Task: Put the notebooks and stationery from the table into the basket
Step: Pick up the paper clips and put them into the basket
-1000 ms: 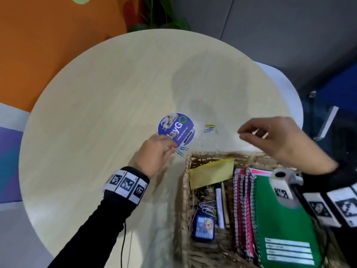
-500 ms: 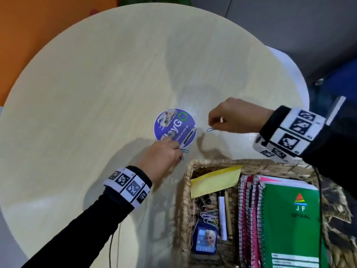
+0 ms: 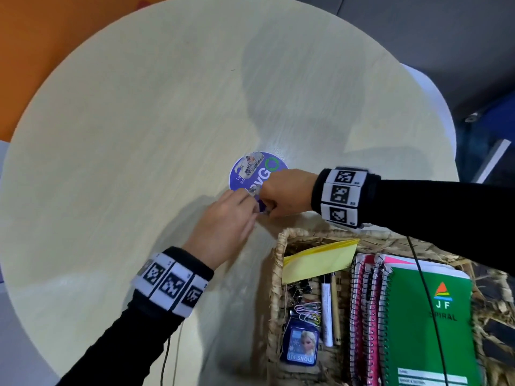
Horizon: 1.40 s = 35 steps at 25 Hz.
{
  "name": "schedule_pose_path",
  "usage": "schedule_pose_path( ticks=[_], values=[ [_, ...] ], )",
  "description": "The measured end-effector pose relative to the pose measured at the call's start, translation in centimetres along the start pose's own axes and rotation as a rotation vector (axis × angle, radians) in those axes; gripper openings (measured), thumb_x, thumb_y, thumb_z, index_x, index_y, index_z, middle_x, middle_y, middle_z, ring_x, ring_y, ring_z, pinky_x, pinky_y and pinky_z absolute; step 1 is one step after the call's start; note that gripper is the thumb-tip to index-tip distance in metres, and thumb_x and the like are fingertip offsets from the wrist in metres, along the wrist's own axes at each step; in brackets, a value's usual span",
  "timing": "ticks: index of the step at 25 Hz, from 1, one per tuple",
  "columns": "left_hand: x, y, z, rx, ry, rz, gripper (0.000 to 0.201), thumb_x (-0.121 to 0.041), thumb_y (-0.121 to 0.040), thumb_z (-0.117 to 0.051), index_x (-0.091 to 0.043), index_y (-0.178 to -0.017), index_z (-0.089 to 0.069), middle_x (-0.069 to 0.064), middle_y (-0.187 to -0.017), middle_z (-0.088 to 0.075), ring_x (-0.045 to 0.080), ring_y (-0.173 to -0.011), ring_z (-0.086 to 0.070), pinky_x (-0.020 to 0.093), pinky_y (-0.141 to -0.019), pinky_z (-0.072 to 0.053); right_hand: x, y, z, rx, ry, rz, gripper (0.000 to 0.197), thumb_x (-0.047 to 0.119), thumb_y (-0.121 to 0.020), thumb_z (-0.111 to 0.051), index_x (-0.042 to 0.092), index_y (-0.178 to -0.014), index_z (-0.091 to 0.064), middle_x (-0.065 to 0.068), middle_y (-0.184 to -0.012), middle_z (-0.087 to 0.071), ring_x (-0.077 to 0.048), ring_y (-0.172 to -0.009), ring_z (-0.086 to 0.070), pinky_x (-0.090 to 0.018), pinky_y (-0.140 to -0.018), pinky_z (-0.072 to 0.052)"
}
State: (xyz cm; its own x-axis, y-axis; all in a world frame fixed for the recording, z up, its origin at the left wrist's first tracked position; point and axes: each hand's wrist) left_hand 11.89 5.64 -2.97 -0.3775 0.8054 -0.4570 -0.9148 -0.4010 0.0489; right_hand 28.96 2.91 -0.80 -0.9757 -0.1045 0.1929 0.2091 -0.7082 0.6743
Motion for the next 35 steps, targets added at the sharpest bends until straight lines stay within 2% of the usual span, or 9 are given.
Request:
schedule_pose_path(
  ticks=[5,9,12,16,19,22,26,31,35],
  values=[
    [-0.2,4.9,2.1,-0.158,0.199,0.229,0.024,-0.03,-0.087,-0.05,-0.012,-0.082,-0.065,-0.001,-0.081,-0.061,0.013,-0.075,-0.054,0.016,-0.072,-0.039,0.9,-1.0,0.2,0.005,-0.039,-0.027,0.009,0.013,-0.085,-0.054,0.01,-0.077,-0.054,-0.006,-0.061,-0.043,-0.027,-0.071,-0.046,-0.022,-0.05,-0.029],
    [-1.3,8.3,2.3,-0.195,0.231,0.299,0.023,-0.029,-0.086,-0.05,-0.014,-0.081,-0.066,-0.005,-0.08,-0.061,0.006,-0.074,-0.049,0.01,-0.072,-0.036,2.1,-0.3,0.7,0.012,0.076,-0.023,0.018,0.014,-0.088,-0.053,0.004,-0.102,-0.058,-0.018,-0.098,-0.059,-0.033,-0.089,-0.056,-0.033,-0.07,-0.041],
    [-2.7,9.7,2.3,-0.181,0.242,0.314,0.017,-0.026,-0.086,-0.054,-0.015,-0.081,-0.066,-0.006,-0.08,-0.06,0.003,-0.073,-0.047,0.009,-0.071,-0.036,3.1,0.0,1.1,0.041,0.185,-0.022,0.026,0.012,-0.087,-0.055,0.001,-0.11,-0.057,-0.018,-0.111,-0.06,-0.034,-0.099,-0.06,-0.034,-0.07,-0.042],
    [-5.2,10.0,2.9,-0.174,0.289,0.297,0.007,-0.018,-0.085,-0.059,-0.014,-0.083,-0.064,-0.006,-0.082,-0.059,0.003,-0.075,-0.049,0.002,-0.072,-0.034,3.1,1.7,2.9,0.026,0.214,-0.066,0.026,0.016,-0.084,-0.06,0.0,-0.104,-0.062,-0.017,-0.111,-0.062,-0.03,-0.092,-0.058,-0.031,-0.068,-0.04],
    [-7.5,9.5,3.9,-0.168,0.317,0.262,0.008,-0.019,-0.088,-0.057,-0.014,-0.085,-0.062,-0.007,-0.082,-0.06,0.005,-0.076,-0.052,-0.002,-0.066,-0.032,3.3,6.3,4.8,-0.173,0.057,-0.111,0.017,0.015,-0.077,-0.064,0.006,-0.09,-0.069,-0.015,-0.093,-0.068,-0.031,-0.084,-0.059,-0.029,-0.062,-0.036],
    [-10.0,9.1,5.0,-0.193,0.37,0.214,0.002,-0.015,-0.09,-0.062,-0.014,-0.088,-0.062,-0.009,-0.079,-0.062,0.003,-0.077,-0.054,0.0,-0.067,-0.036,4.8,12.0,2.6,-0.299,-0.085,-0.126,0.012,0.012,-0.073,-0.059,0.012,-0.078,-0.07,-0.008,-0.076,-0.067,-0.022,-0.068,-0.048,-0.025,-0.056,-0.033],
    [-12.4,8.8,6.1,-0.191,0.39,0.082,0.005,-0.01,-0.087,-0.064,-0.013,-0.087,-0.061,-0.007,-0.076,-0.065,0.008,-0.071,-0.058,0.013,-0.064,-0.043,7.6,14.5,-5.4,-0.072,-0.238,-0.181,0.012,0.011,-0.077,-0.059,0.009,-0.083,-0.07,-0.013,-0.083,-0.07,-0.025,-0.069,-0.054,-0.025,-0.06,-0.035],
    [-13.0,9.5,4.9,0.024,0.252,-0.077,0.021,0.005,-0.075,-0.063,-0.014,-0.081,-0.069,-0.002,-0.082,-0.068,0.011,-0.073,-0.063,0.019,-0.07,-0.047,8.3,12.3,-10.3,-0.017,-0.264,-0.29,0.017,0.008,-0.084,-0.055,0.002,-0.092,-0.068,-0.017,-0.092,-0.067,-0.033,-0.08,-0.064,-0.029,-0.061,-0.042],
    [-13.7,8.9,2.9,0.206,-0.011,-0.169,0.022,0.003,-0.077,-0.06,-0.01,-0.087,-0.074,0.006,-0.09,-0.07,0.024,-0.084,-0.067,0.036,-0.074,-0.055,7.2,13.4,-10.7,-0.125,-0.383,-0.305,0.011,0.014,-0.084,-0.062,0.006,-0.084,-0.069,-0.014,-0.079,-0.063,-0.03,-0.077,-0.061,-0.026,-0.065,-0.04]
  ],
)
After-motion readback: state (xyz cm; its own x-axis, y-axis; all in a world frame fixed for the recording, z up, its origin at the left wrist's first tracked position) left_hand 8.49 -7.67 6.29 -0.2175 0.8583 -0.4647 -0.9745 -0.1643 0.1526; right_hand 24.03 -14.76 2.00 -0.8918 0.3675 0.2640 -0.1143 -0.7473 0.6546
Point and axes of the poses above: each hand's wrist, its own y-axis away from the middle knuckle, its own z-axis out of the back of the hand, x = y × z
